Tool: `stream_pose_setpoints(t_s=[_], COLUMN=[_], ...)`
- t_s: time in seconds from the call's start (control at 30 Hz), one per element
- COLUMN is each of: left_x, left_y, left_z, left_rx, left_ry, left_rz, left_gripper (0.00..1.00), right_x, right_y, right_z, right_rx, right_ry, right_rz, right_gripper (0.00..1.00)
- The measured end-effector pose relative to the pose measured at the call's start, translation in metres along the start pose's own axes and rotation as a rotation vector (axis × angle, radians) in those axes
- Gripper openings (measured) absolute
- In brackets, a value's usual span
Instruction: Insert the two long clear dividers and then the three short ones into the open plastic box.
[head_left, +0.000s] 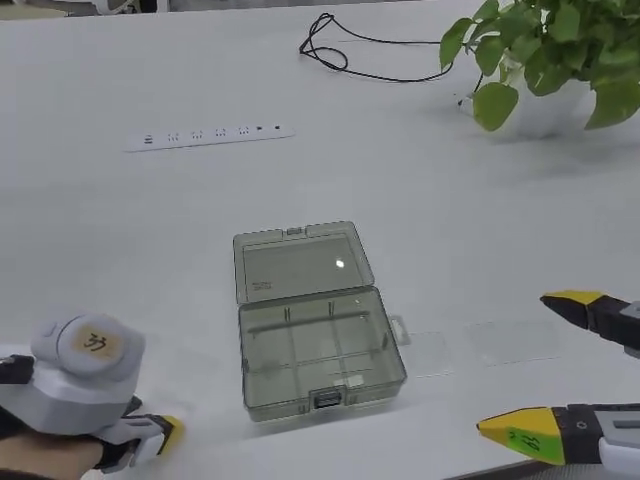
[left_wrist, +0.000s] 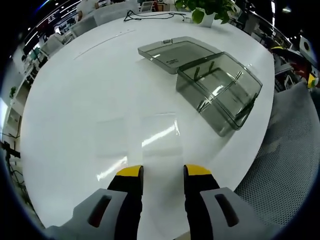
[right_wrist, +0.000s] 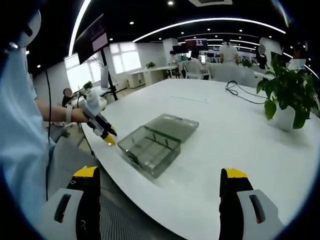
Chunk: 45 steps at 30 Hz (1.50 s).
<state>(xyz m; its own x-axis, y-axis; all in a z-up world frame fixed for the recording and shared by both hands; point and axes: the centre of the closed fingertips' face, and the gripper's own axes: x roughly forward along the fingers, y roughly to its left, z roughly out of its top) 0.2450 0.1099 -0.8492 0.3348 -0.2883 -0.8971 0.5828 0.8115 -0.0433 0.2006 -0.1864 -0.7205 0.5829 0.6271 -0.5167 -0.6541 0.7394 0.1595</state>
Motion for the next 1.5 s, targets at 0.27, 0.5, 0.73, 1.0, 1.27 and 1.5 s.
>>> stream_pose_setpoints(t_s=[0.27,0.5,0.73,1.0,1.27,1.5], left_x=[-0.005,-0.021,-0.050,-0.063,-0.056,-0.050], left_y=[-0.002,-0.002,-0.007,-0.027,-0.065,-0.099], left_z=[0.003,0.020,0.058,0.100,0.127,0.145], left_rx=[-0.061,-0.157,-0.253,-0.248,-0.231,-0.191], left_ry=[-0.051,-0.151,-0.315,-0.413,-0.462,-0.483], left_rz=[-0.010,-0.023,-0.075,-0.124,-0.204,-0.264], left_gripper=[0.30,0.30,0.30,0.30,0.30,0.30], right_x=[0.005,0.006,0.010,0.029,0.050,0.069], right_y=[0.003,0.000,-0.005,-0.005,0.002,0.013], right_z=[0.004,0.009,0.025,0.040,0.066,0.078], right_rx=[-0.001,0.013,0.033,0.087,0.128,0.232], right_ry=[-0.003,-0.017,-0.048,-0.072,-0.131,-0.134], right_rz=[0.008,-0.001,-0.037,-0.033,-0.003,0.061], right_gripper=[1.00,1.00,0.98,0.92,0.84,0.58])
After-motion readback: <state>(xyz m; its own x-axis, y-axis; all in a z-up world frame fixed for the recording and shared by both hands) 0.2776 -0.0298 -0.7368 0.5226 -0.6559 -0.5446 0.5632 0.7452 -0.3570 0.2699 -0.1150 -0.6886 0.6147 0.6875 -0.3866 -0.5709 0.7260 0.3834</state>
